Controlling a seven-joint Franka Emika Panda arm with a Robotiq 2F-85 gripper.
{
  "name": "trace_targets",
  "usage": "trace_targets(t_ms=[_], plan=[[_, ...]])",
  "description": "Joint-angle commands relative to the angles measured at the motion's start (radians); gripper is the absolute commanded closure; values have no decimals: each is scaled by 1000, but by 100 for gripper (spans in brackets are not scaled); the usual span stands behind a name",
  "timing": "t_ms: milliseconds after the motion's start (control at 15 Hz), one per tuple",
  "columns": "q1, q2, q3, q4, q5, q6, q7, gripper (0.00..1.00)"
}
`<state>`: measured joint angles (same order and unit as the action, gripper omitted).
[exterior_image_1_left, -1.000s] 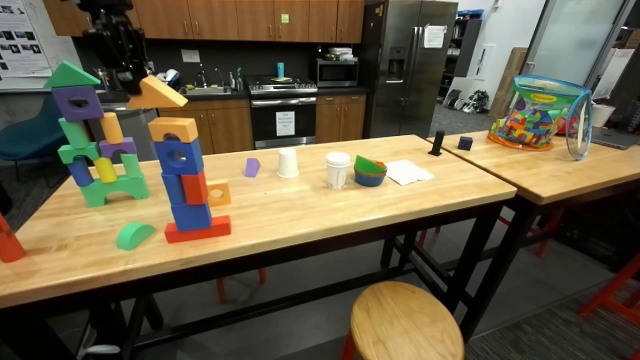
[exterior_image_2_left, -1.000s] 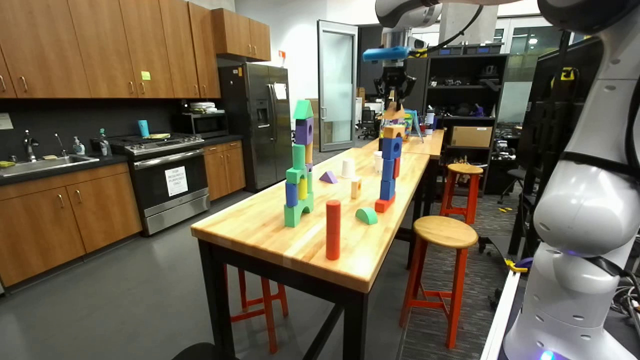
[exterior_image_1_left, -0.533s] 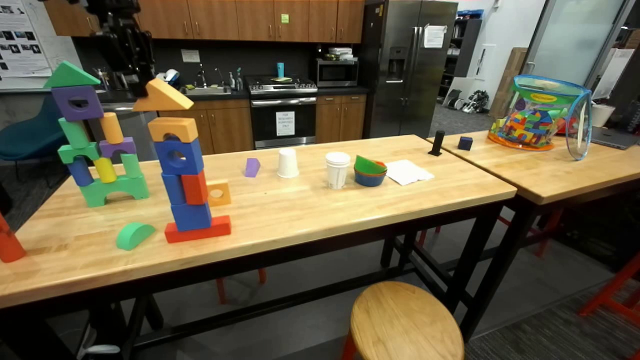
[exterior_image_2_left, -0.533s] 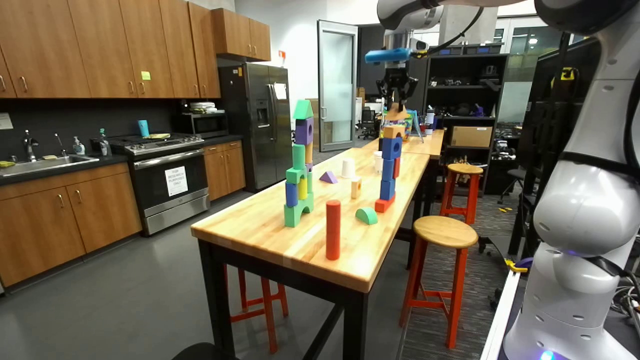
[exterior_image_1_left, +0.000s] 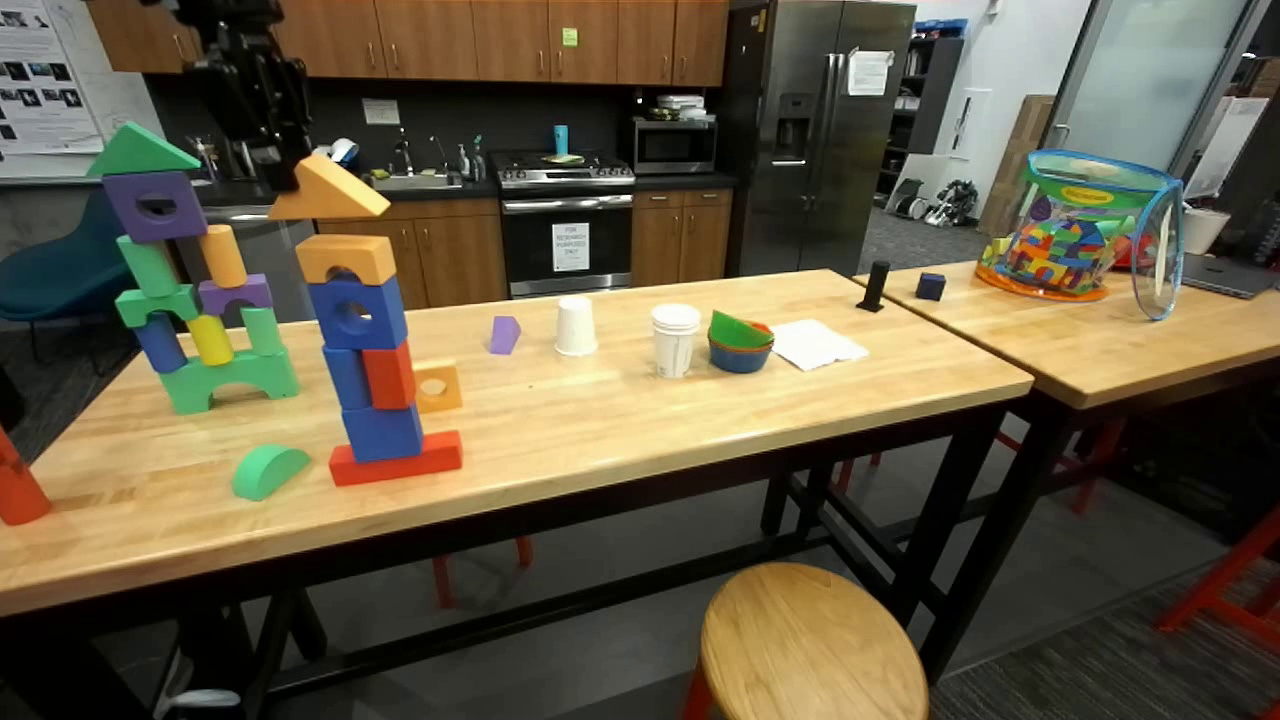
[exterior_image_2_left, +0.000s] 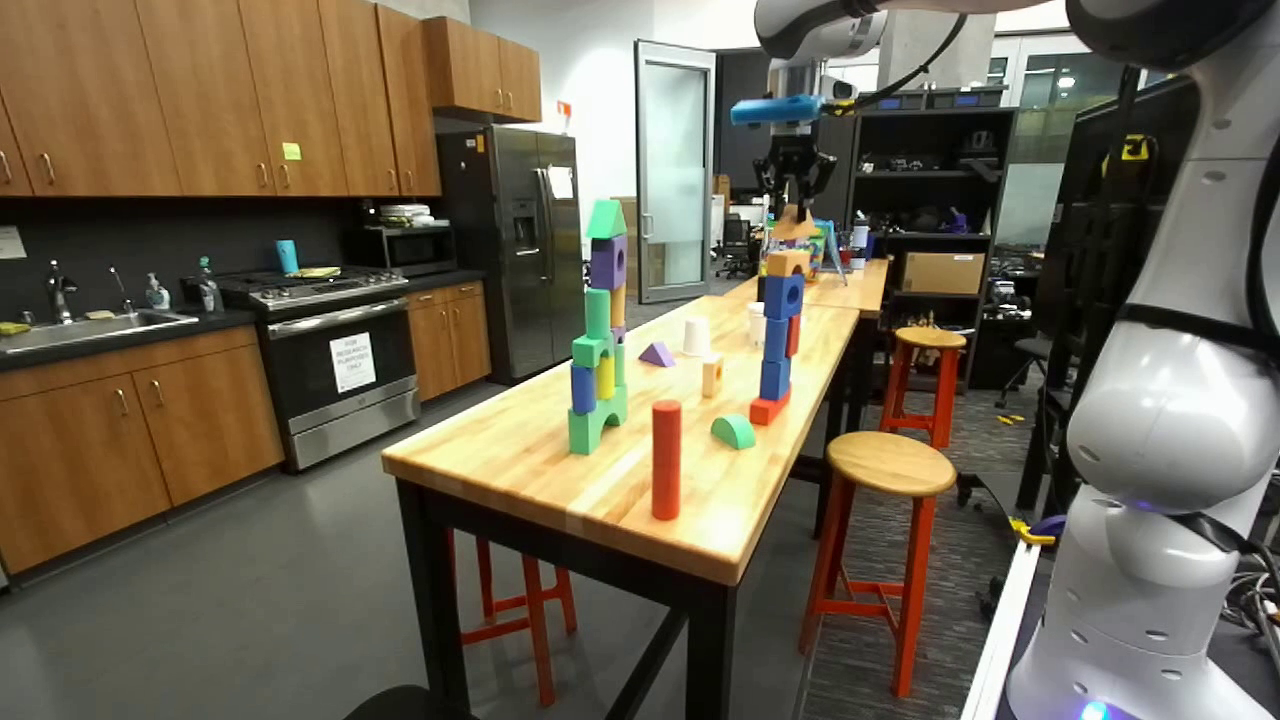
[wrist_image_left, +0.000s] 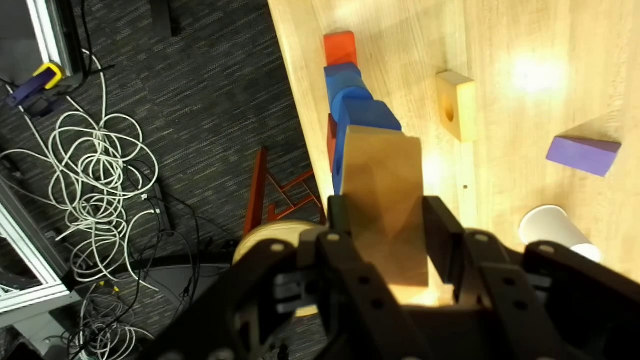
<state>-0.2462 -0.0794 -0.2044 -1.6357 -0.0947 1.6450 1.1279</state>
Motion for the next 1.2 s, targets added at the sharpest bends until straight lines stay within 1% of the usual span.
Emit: trace_targets(t_ms=[0, 467, 533, 600, 867, 933, 1133], plan=[[4, 22, -3, 34, 6, -17, 6, 85], [6, 40, -3, 46, 4, -21, 14, 85], [5, 29, -5, 20, 0, -4, -1, 85], [5, 30, -5, 20, 0, -4, -1, 60], [5, 32, -5, 19, 0, -4, -1, 60], [5, 32, -5, 19, 0, -4, -1, 85], [5, 35, -6, 19, 3, -4, 0, 85]])
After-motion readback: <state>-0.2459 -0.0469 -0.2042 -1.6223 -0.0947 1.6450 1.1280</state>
